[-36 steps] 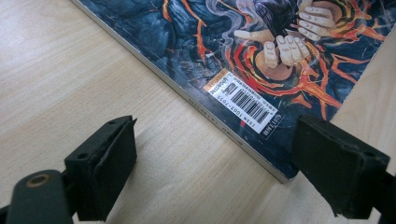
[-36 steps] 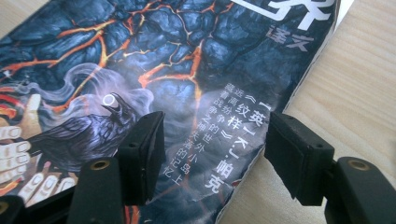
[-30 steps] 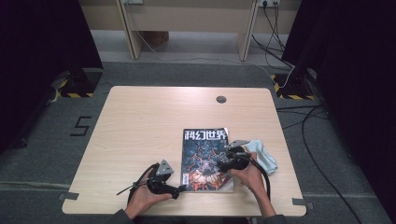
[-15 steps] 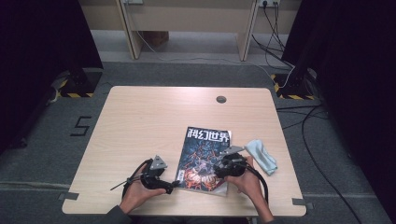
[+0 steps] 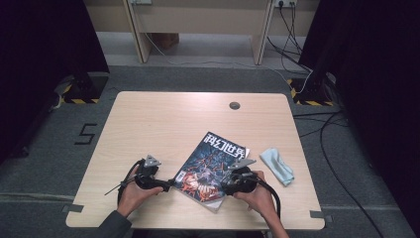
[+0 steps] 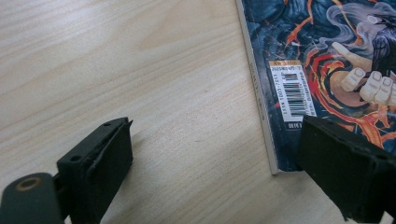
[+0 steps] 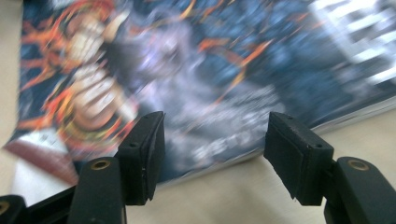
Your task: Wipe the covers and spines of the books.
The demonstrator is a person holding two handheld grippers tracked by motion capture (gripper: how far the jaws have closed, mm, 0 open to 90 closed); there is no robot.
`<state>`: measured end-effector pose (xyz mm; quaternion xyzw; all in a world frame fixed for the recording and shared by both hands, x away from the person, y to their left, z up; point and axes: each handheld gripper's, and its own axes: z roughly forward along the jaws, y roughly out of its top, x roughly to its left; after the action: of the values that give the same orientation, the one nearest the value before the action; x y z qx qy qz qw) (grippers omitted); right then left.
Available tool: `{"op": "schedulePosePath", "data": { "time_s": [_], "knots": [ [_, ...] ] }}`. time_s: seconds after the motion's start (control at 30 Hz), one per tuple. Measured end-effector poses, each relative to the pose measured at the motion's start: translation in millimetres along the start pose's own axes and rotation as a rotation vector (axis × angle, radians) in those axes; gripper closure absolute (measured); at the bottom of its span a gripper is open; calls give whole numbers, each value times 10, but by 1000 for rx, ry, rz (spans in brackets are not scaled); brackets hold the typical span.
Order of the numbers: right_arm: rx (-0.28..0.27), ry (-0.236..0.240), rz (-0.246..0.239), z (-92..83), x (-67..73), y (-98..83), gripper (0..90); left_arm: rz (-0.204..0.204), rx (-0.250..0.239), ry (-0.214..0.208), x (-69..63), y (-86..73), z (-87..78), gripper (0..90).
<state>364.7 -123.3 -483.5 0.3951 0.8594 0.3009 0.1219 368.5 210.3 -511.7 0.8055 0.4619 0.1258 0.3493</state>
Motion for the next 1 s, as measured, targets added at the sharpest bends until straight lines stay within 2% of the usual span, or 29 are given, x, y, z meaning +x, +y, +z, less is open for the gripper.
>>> {"op": "schedulePosePath", "data": {
  "time_s": [0.07, 0.1, 0.2, 0.4, 0.5, 0.57, 0.63, 0.77, 0.83, 0.93, 1.0],
  "knots": [
    [-34, -23, 10, -26, -103, 46, 383, -11, -4, -8, -8, -11, -21, 156],
    [-54, -29, 29, -44, -173, 73, 383, -16, -3, -9, -17, -17, -27, 166],
    [-78, -52, 38, -72, -317, 135, 377, -25, -10, -30, -82, -57, -77, 177],
    [-101, -88, 60, -45, -593, 260, 352, -20, -29, -119, -369, -133, -178, 189],
    [-88, -94, 79, 20, -677, 341, 344, 3, -7, -163, -522, -182, -175, 193],
    [-89, -98, 89, 84, -710, 411, 333, 7, 6, -184, -578, -192, -152, 198],
    [-73, -93, 69, 150, -726, 467, 332, 12, 10, -184, -611, -190, -127, 199],
    [-60, -91, 63, 316, -754, 577, 325, 8, 3, -184, -614, -173, -102, 200],
    [-34, -85, 54, 400, -767, 618, 326, 7, 3, -185, -609, -169, -97, 195],
    [-21, -101, 74, 499, -837, 679, 322, 8, 1, -181, -600, -156, -84, 190],
    [2, -91, 72, 562, -877, 695, 320, 10, -2, -178, -585, -141, -68, 190]
  ]
}}
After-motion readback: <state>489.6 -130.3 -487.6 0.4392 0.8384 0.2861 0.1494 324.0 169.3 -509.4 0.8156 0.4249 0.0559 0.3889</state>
